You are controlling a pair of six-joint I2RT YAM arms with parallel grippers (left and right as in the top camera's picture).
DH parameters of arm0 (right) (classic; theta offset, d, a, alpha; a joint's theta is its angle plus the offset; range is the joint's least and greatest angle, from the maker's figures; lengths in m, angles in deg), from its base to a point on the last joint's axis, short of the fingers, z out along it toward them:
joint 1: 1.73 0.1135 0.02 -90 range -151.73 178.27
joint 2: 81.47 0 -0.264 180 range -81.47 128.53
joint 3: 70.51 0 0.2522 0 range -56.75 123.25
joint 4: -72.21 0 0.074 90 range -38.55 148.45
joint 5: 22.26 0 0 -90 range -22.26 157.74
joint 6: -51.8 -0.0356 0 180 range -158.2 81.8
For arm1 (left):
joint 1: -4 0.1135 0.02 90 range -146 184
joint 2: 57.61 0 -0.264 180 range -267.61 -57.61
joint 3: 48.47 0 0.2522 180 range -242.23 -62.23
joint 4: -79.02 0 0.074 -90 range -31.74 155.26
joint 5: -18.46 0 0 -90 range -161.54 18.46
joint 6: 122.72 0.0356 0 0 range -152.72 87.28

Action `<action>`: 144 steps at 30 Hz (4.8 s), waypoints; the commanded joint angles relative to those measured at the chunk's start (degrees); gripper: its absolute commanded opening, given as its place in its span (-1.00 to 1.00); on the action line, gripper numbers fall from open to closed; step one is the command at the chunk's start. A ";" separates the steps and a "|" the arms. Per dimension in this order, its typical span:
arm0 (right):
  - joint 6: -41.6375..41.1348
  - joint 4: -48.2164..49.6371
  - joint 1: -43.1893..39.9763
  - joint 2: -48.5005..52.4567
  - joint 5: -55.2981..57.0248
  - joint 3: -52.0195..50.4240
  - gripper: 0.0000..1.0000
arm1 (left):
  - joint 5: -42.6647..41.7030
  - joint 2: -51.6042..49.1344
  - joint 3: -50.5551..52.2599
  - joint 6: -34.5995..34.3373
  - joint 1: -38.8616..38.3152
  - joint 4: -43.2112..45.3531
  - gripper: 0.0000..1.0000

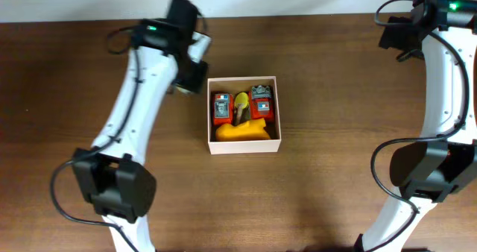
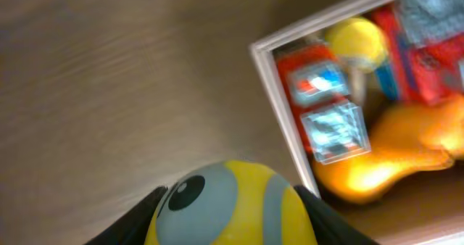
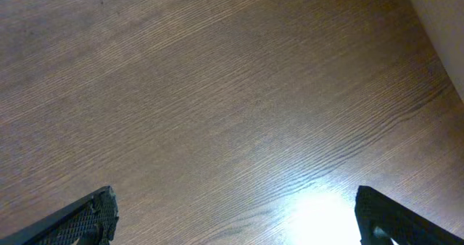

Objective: Pack container
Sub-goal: 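Lift the yellow ball and carry it right over the box, then lower the ball into the box's front-left corner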

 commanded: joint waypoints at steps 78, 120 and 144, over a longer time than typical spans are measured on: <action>-0.50 0.13 -0.04 -0.46 0.15 -0.31 0.97 | -1.86 0.55 6.93 6.75 -12.13 -10.43 0.59; -0.50 0.13 -0.04 -0.46 0.15 -0.31 0.97 | -13.88 0.33 14.64 6.75 -13.11 -7.85 0.48; -0.50 0.13 -0.04 -0.46 0.15 -0.31 0.98 | -13.03 0.33 20.33 6.75 -13.11 -0.46 0.47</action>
